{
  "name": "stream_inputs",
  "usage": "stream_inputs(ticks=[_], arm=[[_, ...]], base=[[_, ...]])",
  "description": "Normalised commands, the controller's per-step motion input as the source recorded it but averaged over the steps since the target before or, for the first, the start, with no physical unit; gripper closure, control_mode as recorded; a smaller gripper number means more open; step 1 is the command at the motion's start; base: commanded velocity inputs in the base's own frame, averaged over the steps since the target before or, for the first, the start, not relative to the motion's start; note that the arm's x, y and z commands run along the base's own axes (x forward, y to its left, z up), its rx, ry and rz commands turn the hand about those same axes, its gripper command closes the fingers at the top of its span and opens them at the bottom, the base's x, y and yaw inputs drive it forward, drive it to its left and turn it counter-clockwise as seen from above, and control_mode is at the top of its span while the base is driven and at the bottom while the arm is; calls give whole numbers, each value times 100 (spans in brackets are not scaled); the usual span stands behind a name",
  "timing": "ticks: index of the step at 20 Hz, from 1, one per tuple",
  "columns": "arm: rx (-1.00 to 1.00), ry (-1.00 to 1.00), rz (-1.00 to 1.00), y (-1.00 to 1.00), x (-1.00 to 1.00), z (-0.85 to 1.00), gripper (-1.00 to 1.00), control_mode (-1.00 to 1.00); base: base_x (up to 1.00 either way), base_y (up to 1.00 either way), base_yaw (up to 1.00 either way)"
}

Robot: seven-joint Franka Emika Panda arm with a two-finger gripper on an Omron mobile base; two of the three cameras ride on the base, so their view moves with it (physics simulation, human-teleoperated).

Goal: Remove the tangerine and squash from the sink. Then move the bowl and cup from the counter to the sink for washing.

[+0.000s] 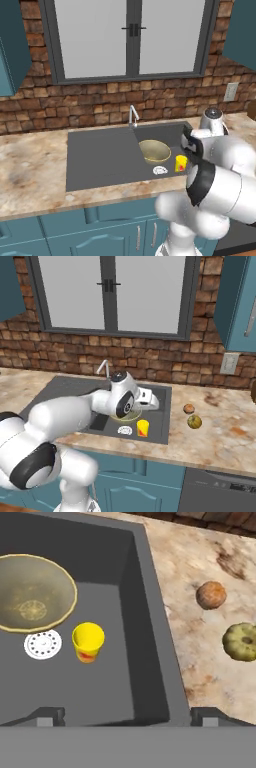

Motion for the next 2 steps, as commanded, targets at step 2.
stream_inputs(ticks=[2], arm=[[0,0,-19,11,-37,45,-100,-100]], base=[[0,0,0]])
